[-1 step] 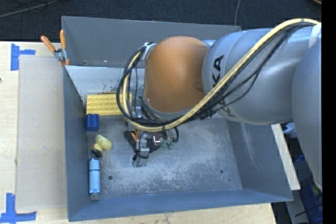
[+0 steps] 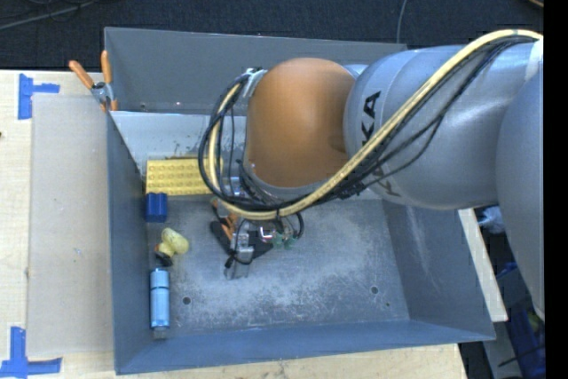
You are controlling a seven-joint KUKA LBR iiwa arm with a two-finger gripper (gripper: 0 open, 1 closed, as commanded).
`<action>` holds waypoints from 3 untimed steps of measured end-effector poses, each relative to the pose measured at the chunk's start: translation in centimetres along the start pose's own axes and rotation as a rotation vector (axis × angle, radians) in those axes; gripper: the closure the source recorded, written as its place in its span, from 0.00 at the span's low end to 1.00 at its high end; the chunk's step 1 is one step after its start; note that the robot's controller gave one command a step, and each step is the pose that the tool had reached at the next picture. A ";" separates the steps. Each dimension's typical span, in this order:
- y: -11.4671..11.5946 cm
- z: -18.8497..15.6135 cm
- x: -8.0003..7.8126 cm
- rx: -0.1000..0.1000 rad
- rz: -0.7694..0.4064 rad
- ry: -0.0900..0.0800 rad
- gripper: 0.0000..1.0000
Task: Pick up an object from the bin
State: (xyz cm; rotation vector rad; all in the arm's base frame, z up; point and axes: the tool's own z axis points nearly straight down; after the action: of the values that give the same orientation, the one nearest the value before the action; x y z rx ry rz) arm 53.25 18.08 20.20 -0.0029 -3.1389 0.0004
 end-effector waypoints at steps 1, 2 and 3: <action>-4.5 5.8 -3.3 0.000 -0.169 -0.001 0.00; -8.6 6.1 -5.5 -0.002 -0.002 -0.004 0.00; -9.9 9.0 -3.5 0.001 -0.111 0.011 0.00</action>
Offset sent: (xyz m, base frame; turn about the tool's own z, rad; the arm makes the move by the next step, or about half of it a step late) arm 0.0576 -0.0921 -0.0604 0.0053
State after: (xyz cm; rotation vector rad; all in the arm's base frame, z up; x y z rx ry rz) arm 56.67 8.16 11.18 0.1702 -3.1231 0.0019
